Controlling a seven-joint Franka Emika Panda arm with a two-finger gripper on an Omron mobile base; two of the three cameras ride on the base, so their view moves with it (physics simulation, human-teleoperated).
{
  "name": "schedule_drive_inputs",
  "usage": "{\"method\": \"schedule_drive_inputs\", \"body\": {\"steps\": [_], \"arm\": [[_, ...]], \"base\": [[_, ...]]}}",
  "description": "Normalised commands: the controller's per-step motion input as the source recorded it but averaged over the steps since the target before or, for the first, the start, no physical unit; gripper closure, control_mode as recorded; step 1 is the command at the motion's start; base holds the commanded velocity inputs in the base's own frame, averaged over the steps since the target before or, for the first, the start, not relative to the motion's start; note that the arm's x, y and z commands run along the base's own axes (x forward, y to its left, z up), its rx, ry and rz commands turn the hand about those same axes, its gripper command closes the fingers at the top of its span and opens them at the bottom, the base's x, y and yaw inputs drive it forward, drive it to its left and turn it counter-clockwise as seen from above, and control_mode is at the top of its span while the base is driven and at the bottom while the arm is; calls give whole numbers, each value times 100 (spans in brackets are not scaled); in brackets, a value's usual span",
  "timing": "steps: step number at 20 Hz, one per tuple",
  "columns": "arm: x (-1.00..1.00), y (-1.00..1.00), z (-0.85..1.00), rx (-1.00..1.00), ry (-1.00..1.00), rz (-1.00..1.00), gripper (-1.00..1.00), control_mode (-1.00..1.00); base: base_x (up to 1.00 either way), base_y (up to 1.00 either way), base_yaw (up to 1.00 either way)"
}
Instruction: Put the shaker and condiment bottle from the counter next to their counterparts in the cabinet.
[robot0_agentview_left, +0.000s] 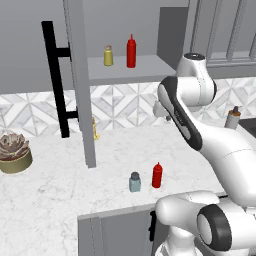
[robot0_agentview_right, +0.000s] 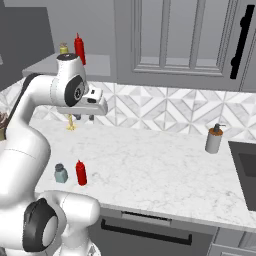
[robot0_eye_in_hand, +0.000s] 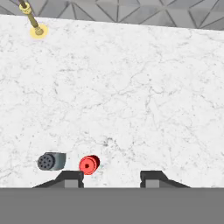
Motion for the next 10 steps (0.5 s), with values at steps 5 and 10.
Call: {"method": "schedule_drive_inputs", "body": {"steps": [5, 10], "arm": [[-17, 4, -17, -3, -4, 5, -100, -100], [-84, 0, -30, 4, -27, 46, -100, -100]], "base": [[0, 0, 0], [0, 0, 0]]}}
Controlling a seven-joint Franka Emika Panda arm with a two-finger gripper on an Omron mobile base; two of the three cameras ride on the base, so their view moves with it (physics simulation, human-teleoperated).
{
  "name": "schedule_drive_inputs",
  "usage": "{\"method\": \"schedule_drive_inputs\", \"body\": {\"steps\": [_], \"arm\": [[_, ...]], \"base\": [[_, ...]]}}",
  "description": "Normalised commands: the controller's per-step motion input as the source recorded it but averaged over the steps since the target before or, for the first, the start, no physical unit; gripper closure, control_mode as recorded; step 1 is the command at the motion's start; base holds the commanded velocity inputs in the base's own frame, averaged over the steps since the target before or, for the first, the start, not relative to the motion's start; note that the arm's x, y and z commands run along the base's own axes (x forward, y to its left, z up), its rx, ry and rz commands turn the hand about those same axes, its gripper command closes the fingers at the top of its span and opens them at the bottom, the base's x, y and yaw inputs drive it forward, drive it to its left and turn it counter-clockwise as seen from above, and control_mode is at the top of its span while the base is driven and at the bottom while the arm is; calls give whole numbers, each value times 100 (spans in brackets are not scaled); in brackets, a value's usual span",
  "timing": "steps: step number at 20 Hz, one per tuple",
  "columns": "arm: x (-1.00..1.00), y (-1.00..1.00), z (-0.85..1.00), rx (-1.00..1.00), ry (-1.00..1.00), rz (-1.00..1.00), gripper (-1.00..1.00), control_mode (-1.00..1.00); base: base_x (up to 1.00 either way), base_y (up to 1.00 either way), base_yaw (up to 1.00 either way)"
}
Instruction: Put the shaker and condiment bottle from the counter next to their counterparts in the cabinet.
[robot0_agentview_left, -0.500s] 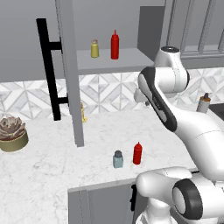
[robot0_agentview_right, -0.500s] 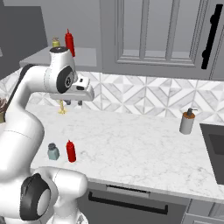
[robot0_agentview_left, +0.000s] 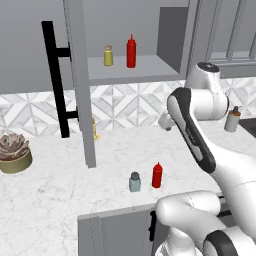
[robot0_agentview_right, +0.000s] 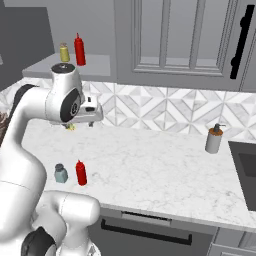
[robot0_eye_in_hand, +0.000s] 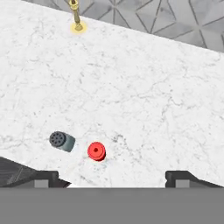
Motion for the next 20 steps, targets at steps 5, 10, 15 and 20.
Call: {"method": "schedule_drive_inputs", "body": {"steps": [5, 10, 15, 20], "arm": [[-86, -3, -26, 9, -25, 51, -100, -100], [-20, -27, -53, 5, -5, 26, -100, -100], [-4, -19, -18, 5, -10, 6, -100, -100], [-2, -43, -29, 16, -17, 24, -100, -100]], "base": [[0, 0, 0], [0, 0, 0], [0, 0, 0], [0, 0, 0]]}}
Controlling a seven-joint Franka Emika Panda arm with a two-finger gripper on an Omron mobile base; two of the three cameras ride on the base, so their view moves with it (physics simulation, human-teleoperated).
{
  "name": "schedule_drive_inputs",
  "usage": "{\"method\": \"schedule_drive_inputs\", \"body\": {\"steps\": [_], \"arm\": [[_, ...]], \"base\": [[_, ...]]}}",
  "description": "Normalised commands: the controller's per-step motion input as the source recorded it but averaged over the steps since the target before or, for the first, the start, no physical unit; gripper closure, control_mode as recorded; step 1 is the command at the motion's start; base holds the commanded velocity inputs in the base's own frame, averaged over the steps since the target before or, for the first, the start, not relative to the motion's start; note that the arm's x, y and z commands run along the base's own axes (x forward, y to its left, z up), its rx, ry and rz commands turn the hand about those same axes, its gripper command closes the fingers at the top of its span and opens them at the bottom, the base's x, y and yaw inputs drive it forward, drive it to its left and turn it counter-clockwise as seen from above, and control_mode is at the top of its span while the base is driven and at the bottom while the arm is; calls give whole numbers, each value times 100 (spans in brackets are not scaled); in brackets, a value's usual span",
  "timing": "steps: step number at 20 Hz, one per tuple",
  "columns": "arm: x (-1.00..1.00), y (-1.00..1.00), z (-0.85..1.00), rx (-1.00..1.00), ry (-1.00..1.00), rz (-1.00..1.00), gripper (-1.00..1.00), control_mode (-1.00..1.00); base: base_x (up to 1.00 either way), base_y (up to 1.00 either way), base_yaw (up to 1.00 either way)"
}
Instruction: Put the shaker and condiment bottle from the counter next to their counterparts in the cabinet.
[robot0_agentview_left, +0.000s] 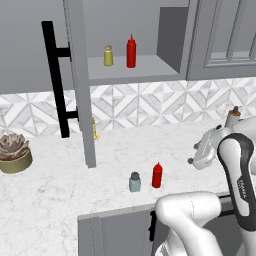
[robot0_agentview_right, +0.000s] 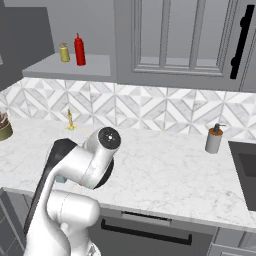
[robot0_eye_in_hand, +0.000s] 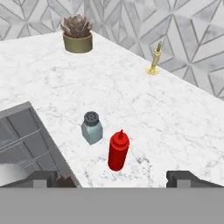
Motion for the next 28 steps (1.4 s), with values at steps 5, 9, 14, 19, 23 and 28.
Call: {"method": "schedule_drive_inputs", "body": {"steps": [5, 9, 14, 19, 23, 28], "arm": [[2, -26, -22, 15, -12, 33, -100, -100], [1, 2, -22, -1, -1, 10, -100, -100], [12, 8, -24, 1, 1, 10, -100, -100], [13, 30, -64, 6, 0, 10, -100, -100], [13, 29, -46, 7, 0, 9, -100, -100], [31, 5, -8, 7, 0, 2, -100, -100]], "base": [[0, 0, 0], [0, 0, 0], [0, 0, 0], [0, 0, 0], [0, 0, 0], [0, 0, 0]]}}
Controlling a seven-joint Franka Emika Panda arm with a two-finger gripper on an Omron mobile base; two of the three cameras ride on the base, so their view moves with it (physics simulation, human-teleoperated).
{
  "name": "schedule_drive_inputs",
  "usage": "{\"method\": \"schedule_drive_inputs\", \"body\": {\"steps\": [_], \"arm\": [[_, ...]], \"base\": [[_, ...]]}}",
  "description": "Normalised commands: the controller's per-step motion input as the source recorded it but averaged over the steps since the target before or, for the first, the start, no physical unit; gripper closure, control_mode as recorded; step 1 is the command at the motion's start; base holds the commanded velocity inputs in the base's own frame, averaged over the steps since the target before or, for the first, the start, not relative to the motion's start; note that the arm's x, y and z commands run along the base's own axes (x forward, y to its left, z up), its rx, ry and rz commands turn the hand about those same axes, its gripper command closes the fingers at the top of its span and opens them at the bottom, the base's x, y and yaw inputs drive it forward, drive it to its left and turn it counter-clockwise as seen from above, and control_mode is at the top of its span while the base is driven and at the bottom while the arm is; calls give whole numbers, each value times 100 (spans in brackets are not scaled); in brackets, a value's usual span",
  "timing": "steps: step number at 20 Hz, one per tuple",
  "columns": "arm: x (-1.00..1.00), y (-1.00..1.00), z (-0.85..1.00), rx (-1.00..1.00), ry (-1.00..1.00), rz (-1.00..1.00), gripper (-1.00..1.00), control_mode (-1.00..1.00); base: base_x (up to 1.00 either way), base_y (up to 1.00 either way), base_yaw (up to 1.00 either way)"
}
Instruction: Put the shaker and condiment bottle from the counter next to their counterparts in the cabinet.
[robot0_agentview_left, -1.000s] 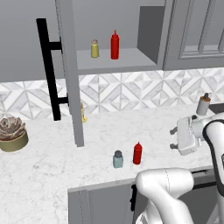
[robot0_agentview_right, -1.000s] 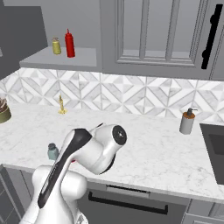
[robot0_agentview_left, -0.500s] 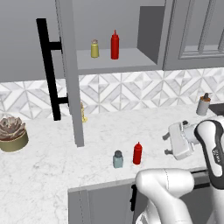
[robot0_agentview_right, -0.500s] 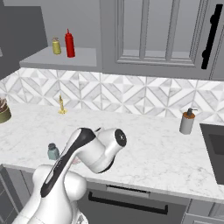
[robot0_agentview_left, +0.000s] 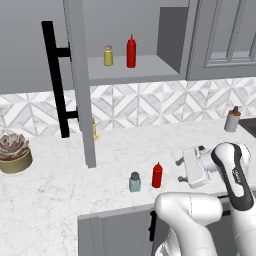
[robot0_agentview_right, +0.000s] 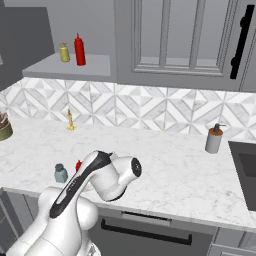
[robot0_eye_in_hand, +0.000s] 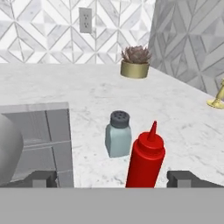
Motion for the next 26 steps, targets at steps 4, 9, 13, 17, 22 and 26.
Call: {"method": "schedule_drive_inputs", "body": {"steps": [4, 9, 13, 17, 22, 26], "arm": [[35, 0, -5, 5, 0, 2, -100, -100], [19, 0, -14, 7, 0, 4, -100, -100], [14, 0, -11, 9, 0, 6, -100, -100], [23, 0, -10, 7, 0, 6, -100, -100], [19, 0, -24, 1, 0, 5, -100, -100], [8, 1, -28, 0, 0, 5, -100, -100]], "base": [[0, 0, 0], [0, 0, 0], [0, 0, 0], [0, 0, 0], [0, 0, 0], [0, 0, 0]]}}
